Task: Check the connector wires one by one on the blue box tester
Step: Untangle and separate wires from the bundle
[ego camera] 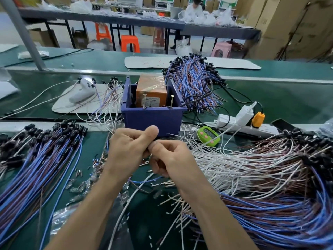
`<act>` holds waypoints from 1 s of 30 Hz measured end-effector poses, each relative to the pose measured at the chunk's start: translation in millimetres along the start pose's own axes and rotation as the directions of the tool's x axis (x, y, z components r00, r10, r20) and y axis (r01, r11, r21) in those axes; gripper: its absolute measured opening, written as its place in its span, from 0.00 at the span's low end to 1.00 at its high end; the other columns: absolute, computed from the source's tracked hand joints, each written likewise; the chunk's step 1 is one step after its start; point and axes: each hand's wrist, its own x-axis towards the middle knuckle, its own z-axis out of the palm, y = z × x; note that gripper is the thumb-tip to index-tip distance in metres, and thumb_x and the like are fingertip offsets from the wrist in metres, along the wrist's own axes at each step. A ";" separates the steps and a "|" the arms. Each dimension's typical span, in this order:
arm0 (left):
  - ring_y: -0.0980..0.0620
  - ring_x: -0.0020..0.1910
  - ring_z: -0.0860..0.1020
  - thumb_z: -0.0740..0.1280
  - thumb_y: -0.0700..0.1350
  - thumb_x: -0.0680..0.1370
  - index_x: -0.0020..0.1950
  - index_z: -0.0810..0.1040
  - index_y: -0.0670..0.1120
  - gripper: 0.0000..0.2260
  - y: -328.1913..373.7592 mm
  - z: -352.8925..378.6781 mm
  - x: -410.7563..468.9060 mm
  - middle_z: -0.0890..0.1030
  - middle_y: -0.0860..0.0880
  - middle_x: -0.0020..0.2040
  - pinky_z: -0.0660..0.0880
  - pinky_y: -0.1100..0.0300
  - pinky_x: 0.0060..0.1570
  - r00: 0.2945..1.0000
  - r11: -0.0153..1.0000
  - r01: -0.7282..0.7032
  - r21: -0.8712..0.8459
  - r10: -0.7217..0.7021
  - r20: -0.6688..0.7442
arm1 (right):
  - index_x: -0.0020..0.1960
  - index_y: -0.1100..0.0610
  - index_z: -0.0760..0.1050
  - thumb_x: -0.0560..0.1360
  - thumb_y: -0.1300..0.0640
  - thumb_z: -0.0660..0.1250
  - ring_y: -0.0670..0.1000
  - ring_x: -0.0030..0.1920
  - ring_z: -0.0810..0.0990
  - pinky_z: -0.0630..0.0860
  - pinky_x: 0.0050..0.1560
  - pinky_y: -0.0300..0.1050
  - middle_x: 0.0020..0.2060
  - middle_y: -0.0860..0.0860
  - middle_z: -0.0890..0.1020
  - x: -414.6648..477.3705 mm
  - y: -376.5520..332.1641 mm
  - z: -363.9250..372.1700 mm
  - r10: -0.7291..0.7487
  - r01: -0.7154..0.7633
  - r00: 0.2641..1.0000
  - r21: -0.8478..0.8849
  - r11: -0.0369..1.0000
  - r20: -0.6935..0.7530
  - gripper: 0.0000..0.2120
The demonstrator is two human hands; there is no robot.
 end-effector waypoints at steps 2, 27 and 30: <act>0.43 0.19 0.73 0.71 0.58 0.78 0.27 0.81 0.41 0.26 2.2 -0.7 -2.2 0.77 0.39 0.22 0.66 0.62 0.23 0.999 1.000 -0.015 0.002 0.015 0.039 | 0.39 0.53 0.82 0.77 0.51 0.66 0.48 0.29 0.69 0.65 0.29 0.38 0.28 0.54 0.75 0.6 0.1 -2.9 -0.013 0.017 0.998 -0.080 0.997 0.054 0.11; 0.52 0.21 0.64 0.72 0.51 0.78 0.19 0.67 0.48 0.28 -11.8 9.6 8.6 0.67 0.51 0.20 0.64 0.61 0.25 0.929 0.909 0.367 -0.196 -0.370 0.022 | 0.39 0.60 0.83 0.77 0.57 0.67 0.46 0.26 0.60 0.58 0.25 0.35 0.28 0.55 0.69 7.4 7.9 -8.0 -0.063 0.063 0.997 0.010 0.998 0.036 0.11; 0.49 0.25 0.62 0.71 0.52 0.78 0.23 0.68 0.46 0.26 -14.8 6.9 8.2 0.68 0.47 0.22 0.61 0.58 0.28 0.908 0.908 0.420 0.012 -0.420 -0.013 | 0.34 0.63 0.78 0.77 0.58 0.67 0.47 0.25 0.60 0.57 0.25 0.37 0.24 0.52 0.66 7.1 7.4 -9.0 -0.006 0.007 1.000 -0.083 0.997 0.013 0.14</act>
